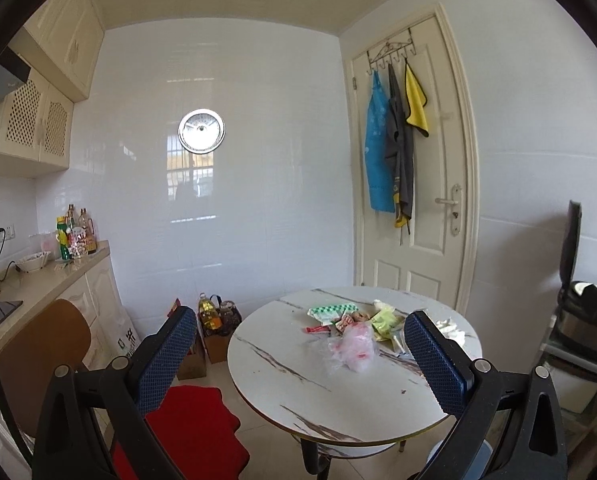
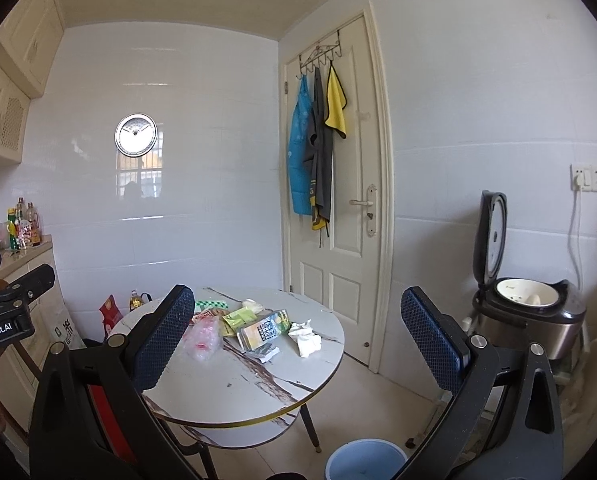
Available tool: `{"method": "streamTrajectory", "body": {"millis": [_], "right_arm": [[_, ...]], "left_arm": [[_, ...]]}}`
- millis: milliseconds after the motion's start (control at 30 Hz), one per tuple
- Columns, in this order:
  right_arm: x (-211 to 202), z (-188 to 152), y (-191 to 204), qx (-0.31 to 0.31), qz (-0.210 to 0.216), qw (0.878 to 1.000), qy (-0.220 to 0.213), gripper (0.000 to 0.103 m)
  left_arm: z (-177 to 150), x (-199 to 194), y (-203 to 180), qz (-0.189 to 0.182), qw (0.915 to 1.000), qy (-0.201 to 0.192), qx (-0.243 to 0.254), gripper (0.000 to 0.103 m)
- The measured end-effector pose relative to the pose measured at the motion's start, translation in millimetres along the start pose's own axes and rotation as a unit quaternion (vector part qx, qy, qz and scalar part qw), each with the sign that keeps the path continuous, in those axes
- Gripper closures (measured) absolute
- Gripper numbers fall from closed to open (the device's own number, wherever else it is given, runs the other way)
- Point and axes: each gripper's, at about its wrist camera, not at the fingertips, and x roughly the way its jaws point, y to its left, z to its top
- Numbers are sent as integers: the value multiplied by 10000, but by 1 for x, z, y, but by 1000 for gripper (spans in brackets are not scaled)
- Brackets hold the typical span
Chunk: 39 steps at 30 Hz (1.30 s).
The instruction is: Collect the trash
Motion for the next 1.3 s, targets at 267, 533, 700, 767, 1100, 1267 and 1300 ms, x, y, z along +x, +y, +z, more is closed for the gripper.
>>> {"method": "streamTrajectory", "body": {"millis": [267, 533, 700, 767, 1100, 1267, 1300], "right_arm": [[65, -28, -29, -91, 38, 9991, 418, 0], [136, -54, -55, 70, 190, 9935, 1123, 0], [187, -71, -71, 263, 185, 9859, 1641, 0], [208, -78, -74, 307, 216, 9832, 1784, 0], [314, -114, -65, 213, 467, 9650, 2573, 0], [361, -129, -53, 40, 682, 9532, 2946, 0], [370, -133, -49, -13, 747, 9498, 3037, 0]], "left_arm": [[-6, 103, -10, -148, 9960, 876, 38, 1], [-1, 225, -26, -580, 9797, 1914, 150, 1], [-5, 288, -37, -497, 9724, 2259, 302, 1], [-5, 313, -40, -553, 9691, 2391, 243, 1], [-21, 407, -55, -663, 9522, 2949, 449, 3], [-25, 419, -54, -970, 9494, 2962, 384, 18], [-27, 421, -53, -1028, 9477, 3004, 333, 22]]}}
